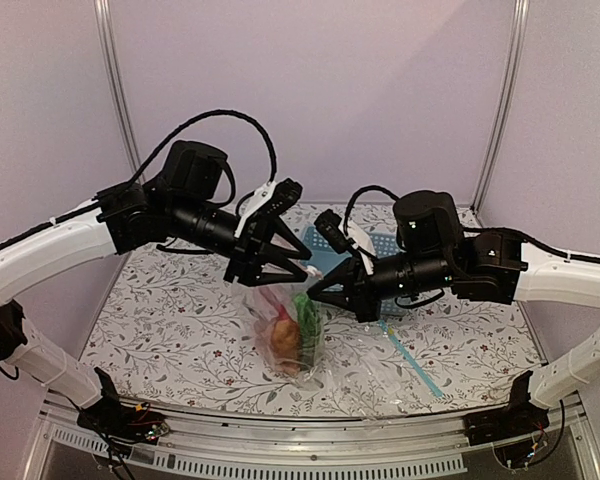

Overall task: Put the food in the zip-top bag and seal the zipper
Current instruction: Hold the zipper from the zipper food storage bag.

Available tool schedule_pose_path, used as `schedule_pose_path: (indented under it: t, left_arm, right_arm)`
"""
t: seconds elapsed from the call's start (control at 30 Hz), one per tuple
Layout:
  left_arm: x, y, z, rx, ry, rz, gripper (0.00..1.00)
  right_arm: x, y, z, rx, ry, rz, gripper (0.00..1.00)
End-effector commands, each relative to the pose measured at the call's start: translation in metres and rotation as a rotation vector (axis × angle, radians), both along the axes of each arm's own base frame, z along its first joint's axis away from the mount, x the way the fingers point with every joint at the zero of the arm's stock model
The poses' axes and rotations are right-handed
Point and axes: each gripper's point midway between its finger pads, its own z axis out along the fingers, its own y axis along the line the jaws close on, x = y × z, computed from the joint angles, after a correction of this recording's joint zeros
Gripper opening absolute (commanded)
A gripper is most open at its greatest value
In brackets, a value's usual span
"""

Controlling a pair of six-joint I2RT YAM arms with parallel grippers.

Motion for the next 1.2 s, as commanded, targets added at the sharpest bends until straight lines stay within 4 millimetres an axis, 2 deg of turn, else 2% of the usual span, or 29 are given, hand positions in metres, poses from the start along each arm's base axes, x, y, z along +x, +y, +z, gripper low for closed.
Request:
schedule_pose_path:
  t: [0.0, 0.4, 0.77, 0.93, 1.0, 1.17]
  left_arm:
    - [-0.006, -0.006, -0.009, 0.041, -0.023, -0.012, 0.44]
    - [-0.007, -0.007, -0.015, 0.074, -0.098, 0.020, 0.31]
    - [-0.006, -0.004, -0.005, 0.062, -0.142, 0.056, 0.01]
    - [-0.007, -0.001, 0.003, 0.064, -0.146, 0.062, 0.00]
    - [-0.007, -0.001, 0.007, 0.071, -0.141, 0.064, 0.00]
    - [-0.007, -0.003, 0.010, 0.110, -0.115, 0.056, 0.00]
  right_arm:
    - [0.005, -0.002, 0.006, 0.023, -0.013, -0.021, 0.00]
    - [0.009, 0.000, 0.003, 0.024, 0.006, -0.028, 0.00]
    - [0.013, -0.003, 0.000, 0.020, 0.024, -0.055, 0.00]
    - [0.013, -0.010, 0.002, 0.031, 0.036, -0.084, 0.31]
    - [0.013, -0.014, 0.002, 0.031, 0.036, -0.096, 0.39]
    - [0.010, -0.020, 0.014, 0.059, 0.033, -0.102, 0.50]
